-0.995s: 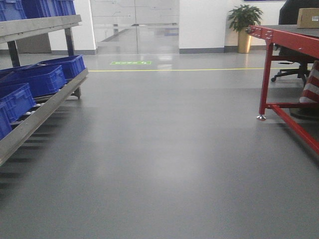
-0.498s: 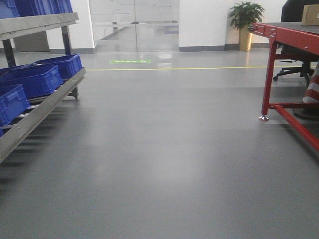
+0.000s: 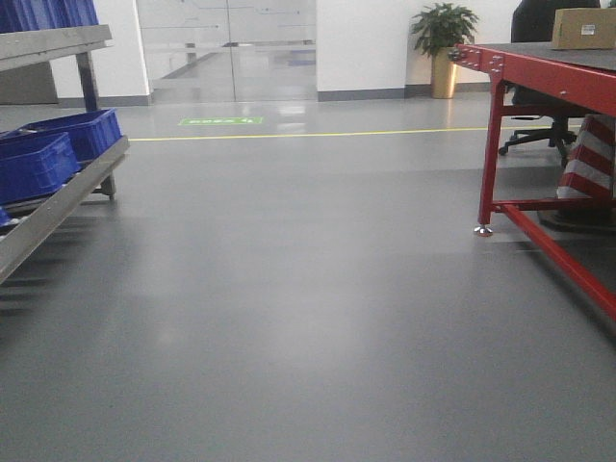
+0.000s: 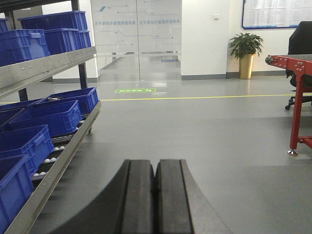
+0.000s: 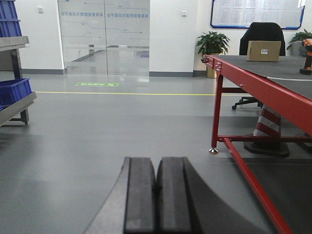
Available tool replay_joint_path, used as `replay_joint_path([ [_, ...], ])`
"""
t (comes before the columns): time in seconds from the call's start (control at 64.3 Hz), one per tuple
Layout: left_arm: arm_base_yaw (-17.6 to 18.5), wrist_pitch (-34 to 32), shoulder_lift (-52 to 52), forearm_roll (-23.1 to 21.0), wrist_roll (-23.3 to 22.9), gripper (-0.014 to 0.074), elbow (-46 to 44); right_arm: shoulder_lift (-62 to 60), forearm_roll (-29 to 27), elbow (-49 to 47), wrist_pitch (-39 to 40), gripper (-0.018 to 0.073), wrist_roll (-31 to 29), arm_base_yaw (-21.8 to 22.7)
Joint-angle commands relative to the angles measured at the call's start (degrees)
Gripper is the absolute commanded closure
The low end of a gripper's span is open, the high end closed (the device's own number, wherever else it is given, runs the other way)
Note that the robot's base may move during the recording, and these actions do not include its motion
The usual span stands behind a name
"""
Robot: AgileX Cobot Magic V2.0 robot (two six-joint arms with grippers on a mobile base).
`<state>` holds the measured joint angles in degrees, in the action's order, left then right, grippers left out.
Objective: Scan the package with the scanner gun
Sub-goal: 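Drive the base forward along the aisle past the blue crate shelf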
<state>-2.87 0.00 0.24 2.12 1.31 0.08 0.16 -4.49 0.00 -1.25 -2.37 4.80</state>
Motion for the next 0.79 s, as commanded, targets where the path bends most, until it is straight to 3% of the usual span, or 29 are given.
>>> replay_joint_path([
  [0.0, -0.07, -1.05, -0.24, -0.37, 0.02, 0.0707, -0.08, -0.16, -0.10, 0.00, 0.91, 0.0728, -0.50, 0.15],
  [0.777, -0.07, -1.05, -0.24, -0.37, 0.02, 0.0707, -0.08, -0.16, -0.10, 0.00, 0.91, 0.0728, -0.50, 0.15],
])
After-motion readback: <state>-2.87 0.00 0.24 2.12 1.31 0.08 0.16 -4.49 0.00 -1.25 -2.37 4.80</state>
